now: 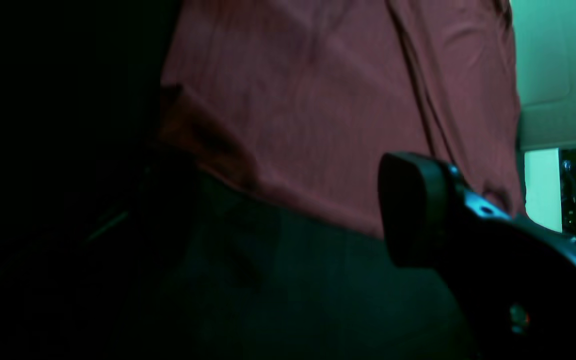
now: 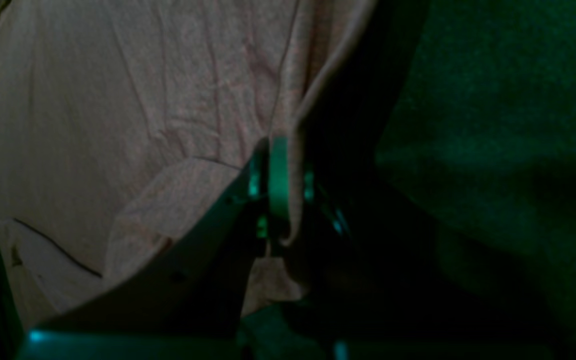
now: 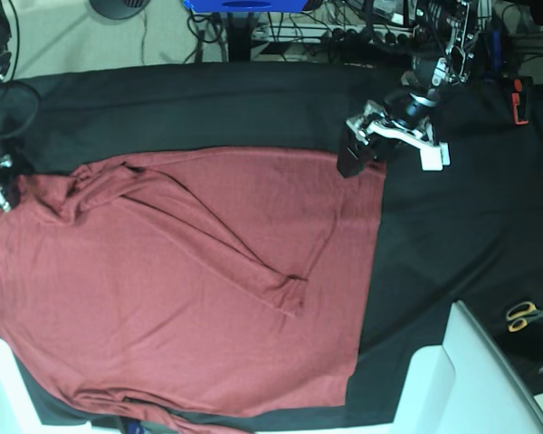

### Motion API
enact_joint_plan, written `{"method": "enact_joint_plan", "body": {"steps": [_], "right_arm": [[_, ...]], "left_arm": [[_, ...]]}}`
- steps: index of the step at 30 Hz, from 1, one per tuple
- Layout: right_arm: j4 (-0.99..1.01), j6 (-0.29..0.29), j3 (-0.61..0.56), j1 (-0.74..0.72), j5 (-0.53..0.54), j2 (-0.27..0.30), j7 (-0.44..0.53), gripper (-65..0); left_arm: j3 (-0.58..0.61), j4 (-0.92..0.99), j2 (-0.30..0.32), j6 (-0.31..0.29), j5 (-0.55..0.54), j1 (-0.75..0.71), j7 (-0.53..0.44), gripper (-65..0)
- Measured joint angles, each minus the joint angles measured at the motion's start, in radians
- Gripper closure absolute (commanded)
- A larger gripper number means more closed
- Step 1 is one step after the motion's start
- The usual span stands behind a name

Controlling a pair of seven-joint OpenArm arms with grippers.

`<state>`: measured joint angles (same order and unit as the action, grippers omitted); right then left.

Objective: Fold the T-shirt properly
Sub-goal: 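Lower the left gripper onto the hem corner and grasp it, then pull the hem corner with the left gripper away from the collar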

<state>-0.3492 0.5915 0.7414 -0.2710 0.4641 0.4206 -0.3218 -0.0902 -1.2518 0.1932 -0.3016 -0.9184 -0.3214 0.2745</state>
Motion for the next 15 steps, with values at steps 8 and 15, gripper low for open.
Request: {"method": "enact_joint_plan", "body": {"steps": [8, 15], "right_arm": [[0.003, 0.0, -0.002, 0.0, -0.007, 0.011, -0.011, -0.2], [0.003, 0.001, -0.002, 0.0, -0.007, 0.011, -0.011, -0.2]], "left_arm": [[-0.001, 0.017, -0.01, 0.006, 0.001, 0.037, 0.003, -53.3], [-0.022, -0.041, -0.031, 0.109, 0.001, 0.003, 0.007, -53.3]]}}
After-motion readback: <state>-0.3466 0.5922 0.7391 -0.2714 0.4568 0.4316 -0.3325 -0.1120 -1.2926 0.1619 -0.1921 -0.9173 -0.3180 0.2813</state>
